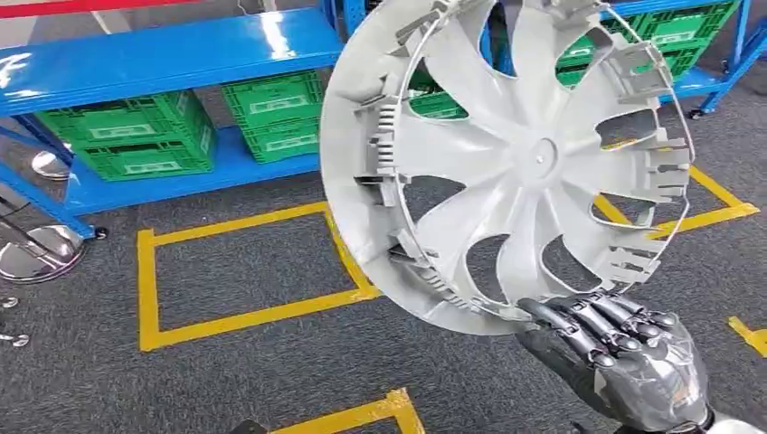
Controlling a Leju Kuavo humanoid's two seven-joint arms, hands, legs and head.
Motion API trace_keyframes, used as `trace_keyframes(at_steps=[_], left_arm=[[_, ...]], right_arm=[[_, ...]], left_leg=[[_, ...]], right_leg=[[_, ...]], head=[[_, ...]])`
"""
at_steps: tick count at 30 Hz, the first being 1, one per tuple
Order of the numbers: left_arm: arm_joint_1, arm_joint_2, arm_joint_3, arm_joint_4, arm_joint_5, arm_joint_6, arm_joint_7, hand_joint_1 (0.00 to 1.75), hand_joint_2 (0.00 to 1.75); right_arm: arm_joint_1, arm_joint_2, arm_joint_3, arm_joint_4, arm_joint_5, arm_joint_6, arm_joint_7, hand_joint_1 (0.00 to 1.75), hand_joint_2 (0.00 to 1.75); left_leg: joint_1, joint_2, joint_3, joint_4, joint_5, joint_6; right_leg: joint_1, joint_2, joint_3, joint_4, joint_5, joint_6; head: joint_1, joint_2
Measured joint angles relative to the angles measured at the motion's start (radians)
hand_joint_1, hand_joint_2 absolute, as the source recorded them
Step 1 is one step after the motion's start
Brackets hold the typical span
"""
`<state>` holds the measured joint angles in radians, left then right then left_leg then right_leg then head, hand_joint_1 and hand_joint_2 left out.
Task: Take the parts from the cabinet and place them on the table.
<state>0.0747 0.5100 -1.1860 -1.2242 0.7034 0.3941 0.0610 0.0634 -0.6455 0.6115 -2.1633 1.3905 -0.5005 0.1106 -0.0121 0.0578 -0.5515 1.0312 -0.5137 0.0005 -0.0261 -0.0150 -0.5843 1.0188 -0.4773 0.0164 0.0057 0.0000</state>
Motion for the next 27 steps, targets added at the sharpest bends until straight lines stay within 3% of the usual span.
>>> trace_keyframes(at_steps=[1, 3, 4, 5, 7, 8, 9, 10, 12, 14, 15, 16, 17, 18, 19, 20, 21, 22, 23, 24, 25, 27], left_arm=[[0.0, 0.0, -0.003, 0.0, 0.0, 0.0, -0.004, 0.0, 1.75], [0.001, 0.0, -0.007, 0.002, 0.006, 0.0, -0.007, 0.0, 1.75], [0.0, 0.0, -0.009, 0.003, 0.006, 0.0, -0.008, 0.0, 1.75], [-0.001, -0.001, -0.01, 0.005, 0.006, -0.001, -0.008, 0.0, 1.75], [-0.003, -0.001, -0.01, 0.008, 0.008, -0.003, -0.011, 0.0, 1.75], [-0.004, -0.002, -0.011, 0.01, 0.009, -0.004, -0.014, 0.0, 1.75], [-0.004, -0.002, -0.011, 0.012, 0.011, -0.006, -0.017, 0.0, 1.75], [-0.005, -0.003, -0.013, 0.016, 0.015, -0.011, -0.021, 0.0, 1.75], [-0.008, -0.006, -0.014, 0.026, 0.02, -0.024, -0.032, 0.0, 1.75], [-0.01, -0.01, -0.014, 0.034, 0.027, -0.032, -0.041, 0.0, 1.75], [-0.014, -0.012, -0.014, 0.037, 0.027, -0.034, -0.044, 0.0, 1.75], [-0.014, -0.014, -0.014, 0.039, 0.026, -0.036, -0.045, 0.0, 1.75], [-0.014, -0.016, -0.014, 0.042, 0.026, -0.036, -0.046, 0.0, 1.75], [-0.014, -0.021, -0.014, 0.047, 0.024, -0.037, -0.047, 0.0, 1.75], [-0.014, -0.022, -0.015, 0.05, 0.023, -0.037, -0.047, 0.0, 1.75], [-0.014, -0.024, -0.016, 0.053, 0.022, -0.037, -0.047, 0.0, 1.75], [-0.014, -0.026, -0.016, 0.056, 0.019, -0.038, -0.047, 0.0, 1.75], [-0.016, -0.028, -0.016, 0.058, 0.017, -0.039, -0.047, 0.0, 1.75], [-0.017, -0.03, -0.016, 0.06, 0.016, -0.039, -0.047, 0.0, 1.75], [-0.019, -0.032, -0.016, 0.061, 0.014, -0.039, -0.047, 0.0, 1.75], [-0.021, -0.036, -0.016, 0.064, 0.013, -0.044, -0.047, 0.0, 1.75], [-0.026, -0.036, -0.016, 0.069, 0.006, -0.053, -0.049, 0.0, 1.75]], right_arm=[[-0.002, 0.0, 0.0, 0.0, 0.0, 0.001, 0.001, 1.75, 1.75], [-0.003, 0.0, 0.0, 0.0, 0.0, 0.002, 0.001, 1.75, 1.75], [-0.003, 0.0, 0.001, 0.0, 0.001, 0.002, 0.001, 1.75, 1.75], [-0.003, 0.0, 0.002, 0.0, 0.001, 0.002, 0.001, 1.75, 1.75], [-0.003, 0.0, 0.003, 0.0, 0.002, 0.002, 0.001, 1.75, 1.75], [-0.003, 0.0, 0.003, 0.0, 0.003, 0.001, 0.001, 1.75, 1.75], [-0.003, 0.0, 0.003, 0.0, 0.004, 0.001, 0.001, 1.75, 1.75], [-0.004, 0.0, 0.003, 0.0, 0.005, 0.0, 0.001, 1.75, 1.75], [-0.006, 0.0, 0.003, 0.0, 0.01, 0.0, 0.0, 1.75, 1.75], [-0.003, 0.0, 0.003, 0.0, 0.013, 0.0, 0.002, 1.75, 1.75], [-0.001, 0.0, 0.003, 0.0, 0.014, 0.0, 0.004, 1.75, 1.75], [-0.003, 0.0, 0.003, 0.0, 0.015, 0.0, 0.004, 1.75, 1.75], [-0.004, 0.0, 0.003, 0.0, 0.018, 0.0, 0.004, 1.75, 1.75], [-0.003, 0.0, 0.003, 0.0, 0.019, -0.001, 0.004, 1.75, 1.75], [-0.002, 0.0, 0.003, 0.0, 0.019, -0.001, 0.004, 1.75, 1.75], [0.0, 0.0, 0.003, 0.0, 0.02, -0.001, 0.005, 1.75, 1.75], [0.003, 0.0, 0.003, 0.0, 0.021, -0.001, 0.006, 1.75, 1.75], [0.006, 0.0, 0.003, 0.0, 0.021, -0.001, 0.009, 1.75, 1.75], [0.008, 0.0, 0.002, 0.0, 0.021, -0.001, 0.012, 1.75, 1.75], [0.008, 0.0, 0.002, 0.0, 0.021, -0.001, 0.013, 1.75, 1.75], [0.007, 0.0, 0.0, 0.0, 0.021, -0.001, 0.014, 1.75, 1.75], [0.009, 0.0, -0.003, 0.0, 0.021, -0.002, 0.014, 1.75, 1.75]], left_leg=[[0.004, -0.03, -0.017, 0.048, -0.041, -0.005], [0.01, -0.048, -0.082, 0.211, -0.13, -0.011], [0.012, -0.049, -0.105, 0.269, -0.152, -0.012], [0.014, -0.049, -0.11, 0.289, -0.151, -0.012], [0.018, -0.052, -0.056, 0.196, -0.087, -0.011], [0.021, -0.066, -0.001, 0.093, -0.038, -0.008], [0.025, -0.099, 0.044, 0.008, -0.008, -0.007], [0.026, -0.14, 0.058, -0.026, -0.024, -0.007], [0.021, -0.123, 0.049, -0.023, -0.019, -0.006], [0.018, -0.101, 0.05, -0.025, -0.01, 0.01], [0.023, -0.084, 0.049, -0.032, 0.0, 0.02], [0.02, -0.075, 0.044, -0.032, 0.003, 0.027], [0.017, -0.065, 0.039, -0.032, 0.006, 0.032], [0.012, -0.05, 0.033, -0.031, 0.009, 0.036], [0.007, -0.036, 0.027, -0.03, 0.012, 0.039], [0.003, -0.024, 0.023, -0.03, 0.013, 0.041], [-0.001, -0.013, 0.021, -0.03, 0.015, 0.042], [-0.005, -0.002, 0.02, -0.03, 0.015, 0.042], [-0.008, 0.009, 0.021, -0.03, 0.015, 0.042], [-0.01, 0.018, 0.022, -0.03, 0.015, 0.042], [-0.012, 0.027, 0.022, -0.029, 0.014, 0.041], [-0.017, 0.043, 0.018, -0.023, 0.014, 0.033]], right_leg=[[-0.002, 0.006, -0.005, 0.0, 0.003, -0.005], [-0.002, 0.023, -0.017, 0.0, 0.01, -0.01], [-0.002, 0.032, -0.022, 0.001, 0.014, -0.009], [-0.002, 0.044, -0.027, 0.001, 0.019, -0.008], [-0.004, 0.066, -0.033, 0.001, 0.025, -0.001], [-0.006, 0.079, -0.033, 0.001, 0.029, 0.004], [-0.007, 0.088, -0.034, 0.001, 0.032, 0.009], [-0.002, 0.098, -0.04, 0.003, 0.037, 0.017], [-0.008, 0.116, -0.049, 0.001, 0.049, 0.033], [-0.012, 0.14, -0.051, -0.009, 0.062, 0.052], [-0.013, 0.108, -0.067, 0.002, 0.05, 0.05], [-0.007, 0.056, -0.084, 0.039, 0.014, 0.049], [-0.006, 0.033, -0.11, 0.103, -0.026, 0.051], [-0.005, 0.023, -0.147, 0.198, -0.074, 0.051], [-0.004, 0.021, -0.175, 0.272, -0.105, 0.051], [-0.003, 0.02, -0.182, 0.305, -0.113, 0.05], [-0.001, 0.019, -0.165, 0.29, -0.1, 0.047], [0.003, 0.015, -0.121, 0.231, -0.072, 0.041], [0.009, 0.006, -0.06, 0.138, -0.036, 0.032], [0.018, -0.018, 0.0, 0.043, -0.01, 0.02], [0.031, -0.074, 0.023, -0.003, -0.032, 0.005], [0.035, -0.051, 0.027, -0.01, -0.018, -0.004]], head=[[0.001, 0.0], [0.001, 0.0], [0.001, 0.0], [0.001, 0.0], [0.001, 0.0], [0.001, 0.0], [0.001, 0.0], [0.001, 0.0], [0.002, 0.0], [0.002, 0.0], [0.004, 0.0], [0.008, 0.0], [0.01, 0.0], [0.009, 0.0], [0.01, 0.0], [0.01, 0.0], [0.01, 0.0], [0.009, 0.0], [0.01, 0.0], [0.01, 0.0], [0.008, 0.0], [0.008, 0.0]])
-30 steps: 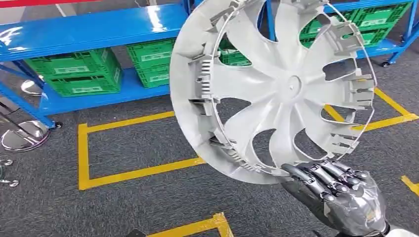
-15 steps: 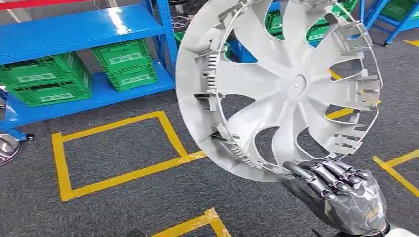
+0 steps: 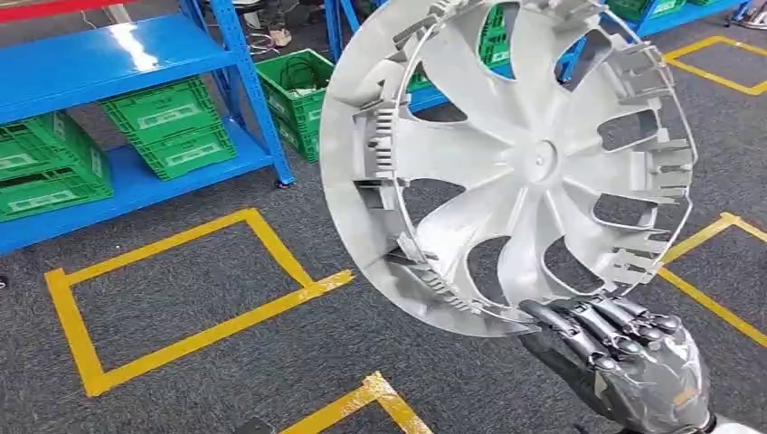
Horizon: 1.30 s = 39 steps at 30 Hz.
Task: Take the parts from the cabinet and place them on the table.
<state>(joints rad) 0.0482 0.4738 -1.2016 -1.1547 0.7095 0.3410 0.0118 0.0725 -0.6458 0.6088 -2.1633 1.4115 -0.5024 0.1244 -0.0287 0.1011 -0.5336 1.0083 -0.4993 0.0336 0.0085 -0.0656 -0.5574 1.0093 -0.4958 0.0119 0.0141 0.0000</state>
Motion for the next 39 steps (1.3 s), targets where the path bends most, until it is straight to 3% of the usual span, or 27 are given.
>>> trace_keyframes(at_steps=[2, 3, 4, 5, 7, 8, 9, 11, 12, 13, 14, 17, 18, 19, 20, 21, 22, 26, 27, 28, 29, 33, 35, 36, 37, 38, 39], left_arm=[[-0.005, -0.003, 0.0, 0.005, -0.004, -0.005, 0.0, 0.0, 1.75], [-0.008, -0.004, 0.001, 0.007, -0.007, -0.009, 0.0, 0.0, 1.75], [-0.008, -0.005, 0.001, 0.01, -0.011, -0.013, -0.001, 0.0, 1.75], [-0.008, -0.006, 0.001, 0.012, -0.013, -0.016, 0.0, 0.0, 1.75], [-0.008, -0.007, 0.001, 0.023, -0.019, -0.021, 0.0, 0.0, 1.75], [-0.006, -0.008, 0.001, 0.026, -0.021, -0.022, 0.0, 0.0, 1.75], [-0.006, -0.01, 0.001, 0.027, -0.022, -0.022, 0.0, 0.0, 1.75], [-0.007, -0.011, 0.003, 0.03, -0.025, -0.022, 0.0, 0.0, 1.75], [-0.007, -0.011, 0.004, 0.032, -0.027, -0.022, 0.0, 0.0, 1.75], [-0.006, -0.012, 0.004, 0.033, -0.027, -0.022, 0.0, 0.0, 1.75], [-0.004, -0.013, 0.004, 0.034, -0.027, -0.022, 0.002, 0.0, 1.75], [-0.008, -0.014, 0.006, 0.037, -0.029, -0.022, 0.004, 0.0, 1.75], [-0.008, -0.016, 0.006, 0.037, -0.03, -0.022, 0.004, 0.0, 1.75], [-0.009, -0.016, 0.007, 0.038, -0.031, -0.022, 0.004, 0.0, 1.75], [-0.009, -0.016, 0.008, 0.038, -0.032, -0.022, 0.004, 0.0, 1.75], [-0.008, -0.017, 0.008, 0.039, -0.032, -0.022, 0.004, 0.0, 1.75], [-0.008, -0.017, 0.008, 0.04, -0.032, -0.022, 0.004, 0.0, 1.75], [-0.008, -0.017, 0.008, 0.04, -0.032, -0.022, 0.004, 0.0, 1.75], [-0.004, -0.019, 0.009, 0.043, -0.037, -0.028, 0.006, 0.0, 1.75], [-0.005, -0.021, 0.011, 0.043, -0.04, -0.031, 0.006, 0.0, 1.75], [-0.004, -0.021, 0.012, 0.043, -0.041, -0.032, 0.008, 0.0, 1.75], [-0.007, -0.023, 0.014, 0.044, -0.042, -0.035, 0.009, 0.0, 1.75], [-0.007, -0.023, 0.014, 0.044, -0.042, -0.035, 0.009, 0.0, 1.75], [-0.005, -0.023, 0.014, 0.044, -0.042, -0.034, 0.01, 0.0, 1.75], [-0.002, -0.022, 0.014, 0.045, -0.042, -0.034, 0.011, 0.0, 1.75], [-0.002, -0.022, 0.014, 0.045, -0.042, -0.034, 0.011, 0.0, 1.75], [0.0, -0.023, 0.013, 0.045, -0.042, -0.034, 0.012, 0.0, 1.75]], right_arm=[[0.003, 0.0, 0.0, 0.0, 0.001, 0.0, 0.0, 1.75, 1.75], [0.004, 0.0, -0.001, 0.0, 0.001, 0.0, 0.0, 1.75, 1.75], [0.002, 0.0, -0.002, 0.0, 0.001, 0.0, 0.0, 1.75, 1.75], [0.002, 0.0, -0.002, 0.0, 0.001, 0.0, 0.0, 1.75, 1.75], [0.002, 0.0, -0.002, 0.0, 0.001, 0.002, 0.0, 1.75, 1.75], [0.003, 0.0, -0.002, 0.0, 0.001, 0.002, 0.0, 1.75, 1.75], [0.003, 0.0, -0.002, 0.0, 0.001, 0.002, 0.0, 1.75, 1.75], [0.004, 0.0, -0.002, 0.0, 0.0, 0.002, 0.002, 1.75, 1.75], [0.004, 0.0, -0.002, 0.0, 0.0, 0.002, 0.001, 1.75, 1.75], [0.004, 0.0, -0.002, 0.0, 0.0, 0.002, 0.001, 1.75, 1.75], [0.0, 0.0, -0.002, 0.0, 0.0, 0.002, 0.001, 1.75, 1.75], [0.006, 0.0, -0.002, -0.002, 0.0, 0.002, 0.001, 1.75, 1.75], [0.007, 0.0, -0.002, -0.002, 0.0, 0.002, 0.001, 1.75, 1.75], [0.009, 0.0, -0.002, -0.002, 0.0, 0.002, 0.001, 1.75, 1.75], [0.007, 0.0, -0.002, -0.002, 0.001, 0.002, -0.001, 1.75, 1.75], [0.007, 0.0, -0.002, -0.002, 0.002, 0.002, -0.001, 1.75, 1.75], [0.007, 0.0, -0.002, -0.002, 0.003, 0.002, -0.001, 1.75, 1.75], [0.007, 0.0, -0.002, -0.002, 0.003, 0.002, -0.001, 1.75, 1.75], [0.012, 0.0, -0.002, -0.002, 0.007, 0.002, 0.003, 1.75, 1.75], [0.011, 0.0, -0.003, -0.002, 0.008, 0.002, 0.005, 1.75, 1.75], [0.008, 0.0, -0.003, -0.002, 0.01, 0.002, 0.005, 1.75, 1.75], [0.014, 0.0, -0.002, -0.003, 0.013, 0.004, 0.008, 1.75, 1.75], [0.013, 0.0, -0.003, -0.004, 0.013, 0.005, 0.008, 1.75, 1.75], [0.013, 0.0, -0.003, -0.005, 0.013, 0.006, 0.009, 1.75, 1.75], [0.014, 0.0, -0.003, -0.005, 0.013, 0.006, 0.01, 1.75, 1.75], [0.014, 0.0, -0.003, -0.005, 0.013, 0.008, 0.011, 1.75, 1.75], [0.014, 0.0, -0.003, -0.005, 0.013, 0.008, 0.012, 1.75, 1.75]], left_leg=[[0.0, 0.021, 0.004, -0.002, 0.001, -0.007], [0.002, -0.005, 0.002, 0.004, -0.011, -0.018], [0.007, -0.06, -0.007, 0.029, -0.033, -0.027], [0.013, -0.088, -0.033, 0.091, -0.075, -0.034], [0.023, -0.096, -0.1, 0.248, -0.149, -0.042], [0.027, -0.096, -0.121, 0.299, -0.161, -0.045], [0.03, -0.096, -0.116, 0.293, -0.143, -0.048], [0.036, -0.101, -0.055, 0.168, -0.059, -0.051], [0.041, -0.119, -0.009, 0.072, -0.012, -0.053], [0.047, -0.168, 0.018, 0.02, -0.015, -0.053], [0.047, -0.178, 0.019, -0.002, -0.017, -0.049], [0.036, -0.151, 0.011, 0.004, -0.014, -0.032], [0.043, -0.137, 0.012, -0.006, -0.005, -0.019], [0.042, -0.125, 0.012, -0.008, -0.002, -0.013], [0.04, -0.116, 0.008, -0.008, 0.0, -0.006], [0.037, -0.105, 0.005, -0.008, 0.001, -0.004], [0.037, -0.101, 0.004, -0.008, 0.001, -0.004], [0.036, -0.099, 0.003, -0.008, 0.001, -0.004], [0.027, -0.043, 0.001, -0.007, 0.002, -0.003], [0.023, -0.029, 0.005, -0.006, 0.0, -0.007], [0.015, -0.021, 0.001, -0.001, -0.004, -0.013], [0.017, 0.012, 0.004, -0.001, -0.006, -0.031], [0.024, -0.065, -0.018, 0.055, -0.055, -0.043], [0.026, -0.084, -0.048, 0.126, -0.096, -0.045], [0.027, -0.092, -0.089, 0.218, -0.135, -0.046], [0.027, -0.093, -0.119, 0.281, -0.156, -0.047], [0.027, -0.093, -0.131, 0.305, -0.155, -0.047]], right_leg=[[-0.002, 0.02, -0.005, -0.003, 0.006, -0.009], [-0.012, 0.028, -0.002, -0.012, 0.016, -0.015], [-0.014, 0.037, -0.005, -0.014, 0.02, -0.019], [-0.015, 0.046, -0.01, -0.014, 0.022, -0.022], [-0.015, 0.067, -0.018, -0.013, 0.027, -0.024], [-0.015, 0.081, -0.021, -0.012, 0.029, -0.022], [-0.017, 0.094, -0.022, -0.011, 0.031, -0.019], [-0.02, 0.117, -0.023, -0.008, 0.033, -0.015], [-0.023, 0.129, -0.023, -0.005, 0.034, -0.012], [-0.024, 0.138, -0.026, -0.003, 0.035, -0.005], [-0.021, 0.151, -0.037, 0.006, 0.038, 0.004], [-0.03, 0.178, -0.053, -0.002, 0.055, 0.028], [-0.031, 0.179, -0.06, 0.0, 0.052, 0.033], [-0.029, 0.13, -0.077, 0.021, 0.034, 0.033], [-0.027, 0.094, -0.1, 0.077, -0.005, 0.036], [-0.028, 0.078, -0.138, 0.165, -0.05, 0.039], [-0.028, 0.076, -0.149, 0.191, -0.062, 0.04], [-0.028, 0.075, -0.154, 0.201, -0.067, 0.04], [-0.027, 0.059, -0.103, 0.165, -0.022, 0.036], [-0.021, 0.002, -0.02, 0.021, 0.011, 0.029], [-0.01, -0.01, -0.005, 0.001, 0.0, 0.023], [-0.013, 0.034, -0.016, -0.002, 0.013, -0.002], [-0.018, 0.048, -0.016, -0.006, 0.02, -0.013], [-0.018, 0.056, -0.018, -0.006, 0.021, -0.017], [-0.018, 0.068, -0.019, -0.006, 0.021, -0.018], [-0.017, 0.079, -0.02, -0.005, 0.022, -0.019], [-0.017, 0.089, -0.02, -0.005, 0.022, -0.019]], head=[[0.0, 0.0], [0.001, 0.0], [-0.002, 0.0], [-0.001, 0.0], [-0.001, 0.0], [-0.002, 0.0], [-0.001, 0.0], [-0.001, 0.0], [-0.002, 0.0], [-0.001, 0.0], [-0.001, 0.0], [0.0, 0.0], [-0.001, 0.0], [0.002, 0.0], [0.006, 0.0], [0.006, 0.0], [0.005, 0.0], [0.005, 0.0], [0.005, 0.0], [0.006, 0.0], [0.007, 0.0], [0.005, 0.0], [0.002, 0.0], [0.0, 0.0], [0.0, 0.0], [0.0, 0.0], [0.0, 0.0]])
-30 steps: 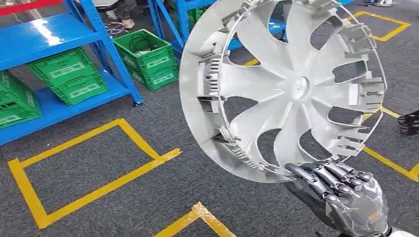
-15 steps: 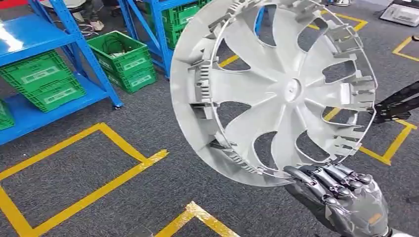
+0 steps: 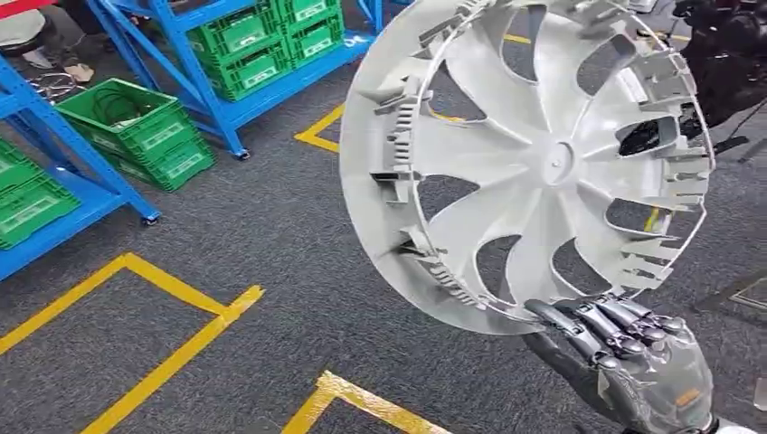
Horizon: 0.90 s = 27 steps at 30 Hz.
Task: Take the parts from the cabinet and place them on the table.
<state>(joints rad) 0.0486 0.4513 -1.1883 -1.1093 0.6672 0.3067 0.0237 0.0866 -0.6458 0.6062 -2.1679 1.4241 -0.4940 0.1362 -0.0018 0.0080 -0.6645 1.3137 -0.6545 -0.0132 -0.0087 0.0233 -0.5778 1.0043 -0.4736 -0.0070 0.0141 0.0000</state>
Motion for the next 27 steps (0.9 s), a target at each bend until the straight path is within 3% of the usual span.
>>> trace_keyframes(at_steps=[1, 3, 4, 5, 8, 9, 10, 11, 12, 13, 14, 15, 16, 17, 18, 19, 20, 21, 24, 25, 26, 27], left_arm=[[0.0, 0.0, 0.0, 0.0, 0.0, 0.0, 0.0, 0.0, 1.75], [0.0, 0.001, 0.0, 0.0, 0.0, 0.0, 0.0, 0.0, 1.75], [0.0, 0.002, 0.0, 0.0, 0.0, 0.0, 0.0, 0.0, 1.75], [0.001, 0.003, 0.0, 0.001, 0.0, 0.0, 0.0, 0.0, 1.75], [-0.002, 0.004, 0.001, 0.0, 0.0, 0.0, 0.0, 0.0, 1.75], [-0.001, 0.005, 0.001, 0.0, 0.0, 0.0, 0.0, 0.0, 1.75], [-0.003, 0.005, 0.002, 0.0, 0.0, 0.0, 0.0, 0.0, 1.75], [-0.002, 0.005, 0.002, 0.0, 0.0, 0.0, 0.0, 0.0, 1.75], [-0.001, 0.005, 0.002, 0.001, 0.0, 0.0, 0.0, 0.0, 1.75], [0.0, 0.005, 0.002, 0.001, 0.0, -0.001, 0.0, 0.0, 1.75], [0.001, 0.005, 0.001, 0.001, 0.0, -0.003, 0.0, 0.0, 1.75], [0.002, 0.005, 0.001, 0.001, 0.0, -0.003, 0.0, 0.0, 1.75], [0.002, 0.005, 0.001, 0.001, 0.0, -0.004, 0.0, 0.0, 1.75], [0.001, 0.005, 0.001, 0.001, 0.0, -0.004, 0.0, 0.0, 1.75], [0.0, 0.003, 0.001, 0.001, 0.0, -0.004, 0.0, 0.0, 1.75], [0.0, 0.003, 0.001, 0.001, 0.0, -0.004, 0.0, 0.0, 1.75], [0.0, 0.005, 0.002, 0.002, 0.0, -0.004, 0.0, 0.0, 1.75], [0.001, 0.006, 0.002, 0.002, 0.0, -0.004, 0.0, 0.0, 1.75], [-0.003, 0.004, 0.002, 0.002, 0.0, -0.005, 0.0, 0.0, 1.75], [-0.003, 0.003, 0.002, 0.002, 0.0, -0.005, 0.0, 0.0, 1.75], [-0.003, 0.003, 0.002, 0.002, -0.002, -0.005, 0.0, 0.0, 1.75], [-0.002, 0.003, 0.002, 0.002, -0.003, -0.005, 0.0, 0.0, 1.75]], right_arm=[[0.001, 0.0, 0.0, 0.0, 0.0, 0.0, 0.0, 1.75, 1.75], [0.001, 0.0, 0.0, 0.0, 0.0, 0.001, 0.0, 1.75, 1.75], [0.001, 0.0, 0.0, 0.0, 0.0, 0.001, 0.0, 1.75, 1.75], [0.001, 0.0, 0.0, 0.0, 0.0, 0.001, 0.0, 1.75, 1.75], [0.002, 0.0, 0.0, -0.001, 0.0, 0.001, 0.0, 1.75, 1.75], [0.002, 0.0, 0.0, 0.0, 0.0, 0.001, 0.0, 1.75, 1.75], [0.004, 0.0, 0.0, 0.0, 0.0, 0.001, 0.0, 1.75, 1.75], [0.001, 0.0, 0.0, 0.0, 0.0, 0.001, 0.0, 1.75, 1.75], [0.0, 0.0, 0.0, 0.0, 0.0, 0.001, 0.0, 1.75, 1.75], [0.002, 0.0, 0.001, 0.0, 0.003, 0.0, -0.001, 1.75, 1.75], [0.002, 0.0, 0.001, 0.0, 0.004, 0.0, -0.001, 1.75, 1.75], [0.002, 0.0, 0.001, 0.0, 0.005, 0.0, 0.0, 1.75, 1.75], [0.004, 0.0, 0.001, 0.0, 0.005, 0.0, 0.0, 1.75, 1.75], [0.004, 0.0, 0.001, 0.0, 0.005, 0.0, 0.002, 1.75, 1.75], [0.004, 0.0, 0.0, 0.0, 0.005, 0.0, 0.003, 1.75, 1.75], [0.003, 0.0, 0.0, 0.0, 0.005, 0.0, 0.003, 1.75, 1.75], [0.002, 0.0, 0.0, 0.0, 0.005, 0.0, 0.003, 1.75, 1.75], [0.003, 0.0, 0.0, -0.001, 0.006, 0.0, 0.003, 1.75, 1.75], [0.006, 0.0, 0.0, 0.0, 0.009, -0.001, 0.005, 1.75, 1.75], [0.006, 0.0, 0.0, -0.001, 0.009, -0.001, 0.006, 1.75, 1.75], [0.005, 0.0, -0.001, -0.001, 0.011, -0.002, 0.006, 1.75, 1.75], [0.005, 0.0, -0.001, -0.001, 0.014, -0.002, 0.007, 1.75, 1.75]], left_leg=[[0.0, 0.0, 0.009, -0.023, 0.03, 0.001], [0.002, -0.014, 0.072, -0.167, 0.122, 0.006], [0.005, -0.046, 0.112, -0.256, 0.165, 0.011], [0.007, -0.088, 0.125, -0.283, 0.153, 0.015], [0.003, -0.068, 0.124, -0.298, 0.151, 0.02], [0.004, -0.055, 0.127, -0.309, 0.158, 0.029], [0.01, -0.039, 0.13, -0.318, 0.165, 0.038], [0.009, -0.03, 0.13, -0.32, 0.166, 0.042], [0.008, -0.021, 0.129, -0.32, 0.166, 0.043], [0.006, -0.007, 0.128, -0.32, 0.166, 0.043], [0.005, 0.005, 0.127, -0.32, 0.165, 0.044], [0.004, 0.018, 0.127, -0.319, 0.165, 0.044], [0.004, 0.03, 0.127, -0.319, 0.165, 0.044], [0.004, 0.04, 0.127, -0.319, 0.164, 0.043], [0.004, 0.05, 0.129, -0.319, 0.162, 0.04], [0.004, 0.059, 0.132, -0.319, 0.16, 0.037], [-0.002, 0.066, 0.134, -0.318, 0.157, 0.032], [-0.006, 0.072, 0.132, -0.313, 0.154, 0.026], [-0.005, 0.097, 0.137, -0.315, 0.154, 0.015], [-0.003, 0.096, 0.137, -0.313, 0.149, 0.01], [0.003, 0.036, 0.127, -0.281, 0.119, 0.002], [0.004, 0.012, 0.101, -0.221, 0.081, 0.001]], right_leg=[[0.0, 0.014, 0.001, 0.001, 0.0, 0.0], [0.0, 0.037, 0.003, 0.003, 0.001, 0.001], [-0.001, 0.047, 0.004, 0.004, 0.0, 0.003], [0.003, 0.057, -0.001, 0.007, 0.001, 0.008], [-0.007, 0.085, -0.019, 0.007, 0.012, 0.029], [-0.006, 0.098, -0.022, 0.003, 0.016, 0.037], [-0.007, 0.07, -0.035, 0.015, 0.006, 0.036], [-0.002, 0.02, -0.05, 0.048, -0.02, 0.041], [-0.003, -0.002, -0.077, 0.106, -0.054, 0.045], [-0.005, -0.013, -0.119, 0.2, -0.098, 0.05], [-0.006, -0.015, -0.152, 0.27, -0.124, 0.053], [-0.006, -0.016, -0.17, 0.31, -0.131, 0.055], [-0.007, -0.017, -0.162, 0.297, -0.113, 0.056], [-0.007, -0.02, -0.132, 0.244, -0.081, 0.057], [-0.007, -0.033, -0.078, 0.147, -0.036, 0.056], [-0.007, -0.059, -0.023, 0.053, -0.004, 0.055], [0.001, -0.099, 0.001, 0.005, -0.02, 0.054], [0.0, -0.083, 0.009, 0.002, -0.011, 0.038], [0.005, -0.052, -0.001, 0.004, -0.009, 0.023], [0.002, -0.048, 0.002, 0.0, -0.006, 0.017], [-0.001, -0.037, 0.003, -0.002, -0.003, 0.008], [-0.001, -0.029, 0.003, -0.002, -0.002, 0.002]], head=[[0.0, 0.0], [0.0, 0.0], [0.0, 0.0], [0.002, 0.0], [0.0, 0.0], [0.002, 0.0], [0.001, 0.0], [0.005, 0.0], [0.008, 0.0], [0.007, 0.0], [0.008, 0.0], [0.008, 0.0], [0.007, 0.0], [0.008, 0.0], [0.008, 0.0], [0.008, 0.0], [0.009, 0.0], [0.006, 0.0], [0.006, 0.0], [0.006, 0.0], [0.003, 0.0], [0.002, 0.0]])
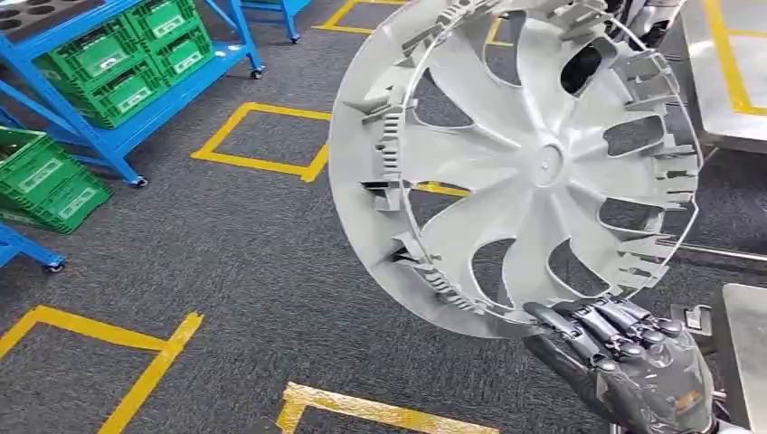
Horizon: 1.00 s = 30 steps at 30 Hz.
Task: Take the parts from the cabinet and place them on the table.
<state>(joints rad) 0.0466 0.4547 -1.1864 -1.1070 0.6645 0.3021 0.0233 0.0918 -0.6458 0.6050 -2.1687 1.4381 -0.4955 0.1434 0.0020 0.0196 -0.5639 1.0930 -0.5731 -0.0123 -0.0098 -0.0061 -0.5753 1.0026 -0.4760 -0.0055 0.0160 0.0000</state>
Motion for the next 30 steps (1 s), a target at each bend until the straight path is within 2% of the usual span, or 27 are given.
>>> trace_keyframes(at_steps=[2, 3, 4, 5, 6, 7, 8, 9, 11, 12, 13, 14, 15, 16, 17, 18, 19, 20, 21, 22, 23, 24, 25, 27, 28, 29, 30], left_arm=[[0.002, 0.001, 0.0, 0.001, 0.0, 0.0, 0.004, 0.0, 1.75], [0.003, 0.001, -0.001, 0.001, 0.0, 0.0, 0.009, 0.0, 1.75], [0.004, 0.0, -0.001, 0.001, 0.001, 0.0, 0.013, 0.0, 1.75], [0.003, 0.0, -0.001, 0.001, 0.002, 0.0, 0.015, 0.0, 1.75], [0.003, 0.002, -0.001, 0.001, 0.002, 0.0, 0.016, 0.0, 1.75], [0.003, 0.003, -0.001, 0.001, 0.003, 0.001, 0.016, 0.0, 1.75], [0.005, 0.005, -0.001, 0.001, 0.007, 0.001, 0.019, 0.0, 1.75], [0.008, 0.005, -0.001, 0.0, 0.014, 0.001, 0.021, 0.0, 1.75], [0.01, 0.01, 0.0, 0.0, 0.023, 0.001, 0.023, 0.0, 1.75], [0.011, 0.011, 0.0, 0.0, 0.026, 0.001, 0.023, 0.0, 1.75], [0.012, 0.011, 0.002, 0.0, 0.03, 0.0, 0.023, 0.0, 1.75], [0.011, 0.011, 0.005, 0.0, 0.04, 0.0, 0.022, 0.0, 1.75], [0.017, 0.013, 0.008, -0.002, 0.052, -0.001, 0.019, 0.0, 1.75], [0.022, 0.013, 0.014, -0.004, 0.067, -0.003, 0.018, 0.0, 1.75], [0.026, 0.013, 0.018, -0.006, 0.076, -0.006, 0.016, 0.0, 1.75], [0.031, 0.016, 0.019, -0.009, 0.082, -0.007, 0.015, 0.0, 1.75], [0.033, 0.019, 0.021, -0.011, 0.086, -0.008, 0.015, 0.0, 1.75], [0.035, 0.022, 0.022, -0.015, 0.089, -0.007, 0.015, 0.0, 1.75], [0.037, 0.025, 0.022, -0.021, 0.092, -0.005, 0.015, 0.0, 1.75], [0.04, 0.028, 0.023, -0.029, 0.1, 0.0, 0.015, 0.0, 1.75], [0.043, 0.032, 0.023, -0.037, 0.107, 0.006, 0.015, 0.0, 1.75], [0.045, 0.042, 0.023, -0.044, 0.12, 0.01, 0.014, 0.0, 1.75], [0.049, 0.046, 0.024, -0.056, 0.132, 0.012, 0.011, 0.0, 1.75], [0.053, 0.058, 0.024, -0.072, 0.151, 0.018, 0.009, 0.0, 1.75], [0.053, 0.063, 0.024, -0.082, 0.153, 0.019, 0.009, 0.0, 1.75], [0.053, 0.068, 0.023, -0.09, 0.154, 0.019, 0.009, 0.0, 1.75], [0.057, 0.069, 0.022, -0.096, 0.155, 0.019, 0.008, 0.0, 1.75]], right_arm=[[0.001, 0.0, 0.0, 0.0, 0.005, 0.0, 0.004, 1.75, 1.75], [0.003, 0.0, -0.001, 0.0, 0.006, 0.0, 0.007, 1.75, 1.75], [0.005, 0.0, -0.001, 0.0, 0.007, 0.0, 0.008, 1.75, 1.75], [0.008, 0.0, -0.001, 0.0, 0.007, 0.0, 0.009, 1.75, 1.75], [0.01, 0.0, -0.001, 0.0, 0.007, 0.0, 0.009, 1.75, 1.75], [0.013, 0.0, -0.002, 0.0, 0.008, -0.001, 0.01, 1.75, 1.75], [0.016, 0.0, -0.003, 0.0, 0.008, -0.002, 0.011, 1.75, 1.75], [0.015, 0.0, -0.004, 0.0, 0.009, -0.002, 0.011, 1.75, 1.75], [0.018, 0.0, -0.006, 0.0, 0.01, -0.003, 0.013, 1.75, 1.75], [0.02, 0.0, -0.008, 0.0, 0.01, -0.004, 0.014, 1.75, 1.75], [0.024, 0.0, -0.009, 0.0, 0.01, -0.005, 0.015, 1.75, 1.75], [0.033, 0.0, -0.011, -0.002, 0.01, -0.006, 0.017, 1.75, 1.75], [0.033, 0.0, -0.014, -0.002, 0.011, -0.006, 0.017, 1.75, 1.75], [0.032, 0.0, -0.016, -0.002, 0.012, -0.008, 0.018, 1.75, 1.75], [0.035, 0.0, -0.016, -0.002, 0.013, -0.008, 0.018, 1.75, 1.75], [0.038, 0.0, -0.017, -0.002, 0.014, -0.011, 0.018, 1.75, 1.75], [0.041, 0.0, -0.018, -0.002, 0.014, -0.011, 0.018, 1.75, 1.75], [0.045, 0.0, -0.019, -0.002, 0.014, -0.012, 0.02, 1.75, 1.75], [0.049, 0.0, -0.021, -0.002, 0.014, -0.013, 0.022, 1.75, 1.75], [0.051, 0.0, -0.024, -0.002, 0.015, -0.014, 0.023, 1.75, 1.75], [0.052, 0.0, -0.024, -0.003, 0.015, -0.015, 0.023, 1.75, 1.75], [0.051, 0.0, -0.024, -0.003, 0.016, -0.016, 0.023, 1.75, 1.75], [0.055, 0.0, -0.025, -0.003, 0.017, -0.02, 0.023, 1.75, 1.75], [0.061, 0.0, -0.025, -0.003, 0.019, -0.023, 0.022, 1.75, 1.75], [0.063, 0.0, -0.026, -0.004, 0.019, -0.023, 0.022, 1.75, 1.75], [0.067, 0.0, -0.026, -0.006, 0.019, -0.024, 0.022, 1.75, 1.75], [0.065, 0.0, -0.026, -0.006, 0.019, -0.025, 0.023, 1.75, 1.75]], left_leg=[[0.0, -0.012, -0.078, 0.172, -0.077, -0.002], [0.0, -0.013, -0.104, 0.224, -0.087, -0.001], [0.0, -0.013, -0.108, 0.226, -0.073, 0.0], [0.0, -0.014, -0.092, 0.185, -0.036, 0.003], [0.0, -0.019, -0.06, 0.111, 0.012, 0.006], [0.0, -0.039, -0.013, 0.009, 0.066, 0.012], [0.002, -0.079, 0.014, -0.057, 0.087, 0.017], [0.004, -0.092, 0.021, -0.078, 0.078, 0.019], [-0.001, -0.076, 0.019, -0.083, 0.075, 0.018], [-0.005, -0.067, 0.019, -0.083, 0.075, 0.021], [0.0, -0.054, 0.024, -0.098, 0.084, 0.032], [0.003, -0.04, 0.028, -0.107, 0.089, 0.037], [0.002, -0.033, 0.028, -0.108, 0.09, 0.042], [0.001, -0.021, 0.027, -0.108, 0.09, 0.043], [-0.001, -0.01, 0.027, -0.108, 0.09, 0.044], [-0.001, 0.003, 0.027, -0.107, 0.089, 0.044], [-0.001, 0.015, 0.027, -0.107, 0.088, 0.044], [-0.001, 0.027, 0.028, -0.107, 0.086, 0.043], [-0.001, 0.038, 0.029, -0.107, 0.085, 0.04], [0.0, 0.047, 0.032, -0.107, 0.082, 0.036], [-0.001, 0.057, 0.036, -0.105, 0.078, 0.031], [-0.011, 0.062, 0.036, -0.101, 0.073, 0.023], [-0.012, 0.07, 0.038, -0.1, 0.072, 0.018], [-0.01, 0.087, 0.042, -0.102, 0.073, 0.013], [-0.007, 0.094, 0.044, -0.1, 0.068, 0.006], [-0.003, 0.056, 0.042, -0.088, 0.053, -0.003], [0.0, 0.017, 0.025, -0.048, 0.024, -0.003]], right_leg=[[0.002, 0.02, -0.001, 0.0, 0.001, -0.004], [0.003, 0.031, -0.002, 0.001, 0.001, -0.004], [0.004, 0.043, -0.001, 0.001, 0.001, -0.004], [0.004, 0.056, 0.0, 0.002, 0.001, -0.004], [0.004, 0.068, 0.002, 0.003, 0.001, -0.004], [0.004, 0.081, 0.005, 0.003, 0.001, -0.003], [0.0, 0.09, 0.003, 0.003, 0.001, -0.002], [0.006, 0.104, -0.004, 0.01, 0.001, 0.004], [-0.002, 0.118, -0.017, 0.01, 0.008, 0.017], [-0.005, 0.13, -0.019, 0.004, 0.012, 0.023], [-0.004, 0.138, -0.029, 0.004, 0.011, 0.032], [-0.001, 0.088, -0.038, 0.024, -0.005, 0.031], [0.001, 0.049, -0.063, 0.075, -0.04, 0.033], [0.0, 0.03, -0.097, 0.149, -0.076, 0.037], [-0.002, 0.019, -0.134, 0.228, -0.109, 0.039], [-0.003, 0.015, -0.165, 0.29, -0.128, 0.043], [-0.004, 0.013, -0.174, 0.31, -0.125, 0.045], [-0.005, 0.01, -0.158, 0.281, -0.099, 0.047], [-0.007, 0.003, -0.119, 0.209, -0.061, 0.048], [-0.009, -0.013, -0.062, 0.109, -0.019, 0.048], [-0.009, -0.046, -0.013, 0.026, 0.0, 0.049], [0.002, -0.072, 0.004, 0.004, -0.015, 0.043], [0.0, -0.05, 0.001, 0.004, -0.01, 0.032], [0.003, -0.033, -0.004, 0.008, -0.01, 0.024], [0.001, -0.022, -0.003, 0.004, -0.007, 0.015], [-0.002, -0.016, 0.0, 0.001, -0.003, 0.009], [-0.002, -0.008, 0.0, 0.001, -0.003, 0.003]], head=[[0.0, 0.0], [0.0, 0.0], [0.0, 0.0], [0.0, 0.0], [0.0, 0.0], [0.0, 0.0], [0.0, 0.0], [0.001, 0.0], [0.002, 0.0], [0.0, 0.0], [0.001, 0.0], [0.002, 0.0], [0.006, 0.0], [0.005, 0.0], [0.005, 0.0], [0.004, 0.0], [0.005, 0.0], [0.005, 0.0], [0.005, 0.0], [0.005, 0.0], [0.005, 0.0], [0.007, 0.0], [0.001, 0.0], [0.003, 0.0], [0.003, 0.0], [0.001, 0.0], [-0.001, 0.0]])
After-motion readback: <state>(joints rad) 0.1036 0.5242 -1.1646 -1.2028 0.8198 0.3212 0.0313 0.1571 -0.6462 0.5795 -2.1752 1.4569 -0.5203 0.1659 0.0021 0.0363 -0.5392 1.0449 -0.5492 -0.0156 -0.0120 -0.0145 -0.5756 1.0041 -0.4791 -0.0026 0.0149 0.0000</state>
